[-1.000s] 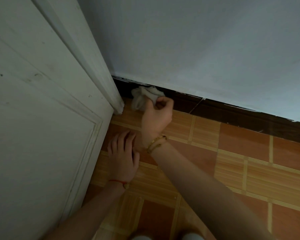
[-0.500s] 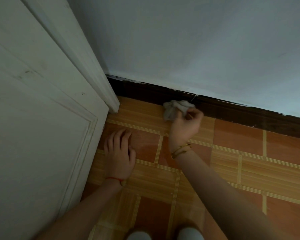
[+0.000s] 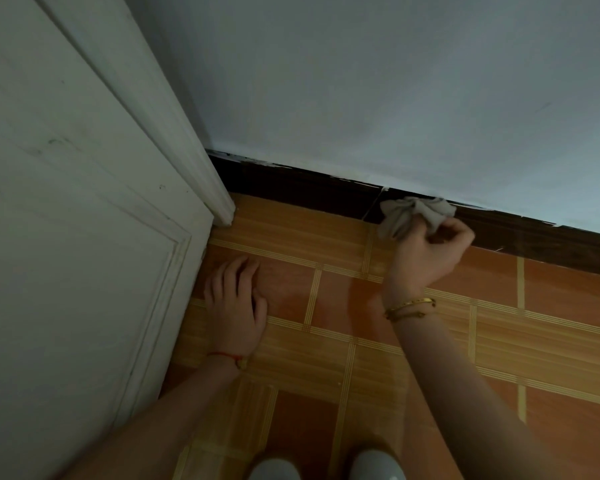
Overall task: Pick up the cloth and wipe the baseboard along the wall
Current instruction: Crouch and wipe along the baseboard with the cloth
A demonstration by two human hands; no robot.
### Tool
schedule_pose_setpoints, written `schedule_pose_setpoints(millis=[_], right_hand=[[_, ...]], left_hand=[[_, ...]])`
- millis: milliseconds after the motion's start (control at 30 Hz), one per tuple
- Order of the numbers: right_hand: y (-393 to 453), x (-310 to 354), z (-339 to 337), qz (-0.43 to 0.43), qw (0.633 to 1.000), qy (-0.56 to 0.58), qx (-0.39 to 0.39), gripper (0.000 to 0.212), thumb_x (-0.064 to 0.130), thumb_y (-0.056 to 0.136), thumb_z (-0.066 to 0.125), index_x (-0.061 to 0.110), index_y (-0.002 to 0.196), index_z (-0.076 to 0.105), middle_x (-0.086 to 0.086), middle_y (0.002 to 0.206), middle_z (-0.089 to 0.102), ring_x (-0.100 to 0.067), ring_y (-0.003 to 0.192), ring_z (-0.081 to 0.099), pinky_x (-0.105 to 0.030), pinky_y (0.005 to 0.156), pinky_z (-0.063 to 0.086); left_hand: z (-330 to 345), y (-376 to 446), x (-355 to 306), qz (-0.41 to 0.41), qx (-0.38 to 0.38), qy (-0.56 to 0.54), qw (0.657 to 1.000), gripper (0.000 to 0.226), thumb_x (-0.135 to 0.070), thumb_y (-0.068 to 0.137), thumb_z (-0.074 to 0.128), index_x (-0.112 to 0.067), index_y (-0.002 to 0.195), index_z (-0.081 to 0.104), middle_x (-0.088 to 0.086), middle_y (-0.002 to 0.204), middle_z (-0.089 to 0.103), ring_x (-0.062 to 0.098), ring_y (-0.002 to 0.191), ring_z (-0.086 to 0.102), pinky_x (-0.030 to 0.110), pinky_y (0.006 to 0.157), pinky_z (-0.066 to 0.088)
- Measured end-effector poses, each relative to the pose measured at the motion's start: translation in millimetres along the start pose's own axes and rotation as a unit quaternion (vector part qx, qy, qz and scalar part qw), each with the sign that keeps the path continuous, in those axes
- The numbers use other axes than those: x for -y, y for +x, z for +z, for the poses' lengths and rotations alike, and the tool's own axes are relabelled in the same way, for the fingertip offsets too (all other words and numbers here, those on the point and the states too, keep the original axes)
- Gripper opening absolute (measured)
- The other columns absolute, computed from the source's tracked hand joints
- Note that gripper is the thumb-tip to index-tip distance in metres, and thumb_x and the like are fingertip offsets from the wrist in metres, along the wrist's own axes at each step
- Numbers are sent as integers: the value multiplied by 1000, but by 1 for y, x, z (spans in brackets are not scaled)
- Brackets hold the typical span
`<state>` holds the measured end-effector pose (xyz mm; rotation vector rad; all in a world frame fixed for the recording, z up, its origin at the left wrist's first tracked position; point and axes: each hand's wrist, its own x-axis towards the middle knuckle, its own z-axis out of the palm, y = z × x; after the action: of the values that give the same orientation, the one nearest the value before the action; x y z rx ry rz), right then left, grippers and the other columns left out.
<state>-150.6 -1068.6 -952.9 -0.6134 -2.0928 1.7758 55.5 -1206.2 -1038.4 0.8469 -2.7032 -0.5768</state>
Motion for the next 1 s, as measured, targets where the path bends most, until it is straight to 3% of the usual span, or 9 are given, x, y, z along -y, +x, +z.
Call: schedule_pose_setpoints(millis=[133,300,433,600,667,833,1000], right_hand=[[-14,1,7,-13,1000,9,21,25,6,80,69,14,95,50,-11,101,64,-14,85,62,-20,71,54],[-63,-1,45,-23,994,-4,109,28,0,74,70,15,90,53,-8,95,63,-13,82,58,-15,73,47],[-107,3,80,-7,983,-12,181,31,-6,69,68,14,87,52,-7,95,60,-15,85,56,-21,78,47],[-117,0,87,-5,981,-11,195,28,-8,69,61,10,88,51,-10,94,58,-19,85,54,-26,79,46],[-101,-8,75,-16,986,-15,168,27,-9,70,60,8,90,54,-9,92,59,-19,85,55,-23,78,45],[-39,-18,36,12,999,-25,44,27,0,79,64,17,95,50,-4,99,60,-21,90,62,-34,82,55],[1,-16,10,24,999,-16,-20,24,5,84,66,14,100,50,11,94,55,-2,85,59,-14,74,50]], left_hand=[[1,-1,1,-1,-1,2,1000,50,-21,91,41,-7,136,56,14,141,51,34,130,43,56,110,33],[1,-1,2,-5,2,7,1000,50,-21,90,42,-8,136,55,13,142,51,34,130,43,57,110,34],[3,0,3,-10,12,15,1000,53,-22,88,44,-10,138,54,13,142,50,36,130,44,60,107,36],[2,0,3,-10,15,20,1000,53,-24,88,44,-10,137,55,14,142,51,38,130,45,60,107,37],[2,0,2,-8,10,19,1000,52,-23,88,43,-9,137,56,14,141,52,38,129,46,60,106,37],[2,0,2,-6,4,3,1000,50,-21,90,42,-9,136,56,13,142,52,36,130,45,60,107,37],[0,0,1,-4,9,2,1000,49,-21,90,42,-9,136,56,12,141,52,36,129,46,60,107,37]])
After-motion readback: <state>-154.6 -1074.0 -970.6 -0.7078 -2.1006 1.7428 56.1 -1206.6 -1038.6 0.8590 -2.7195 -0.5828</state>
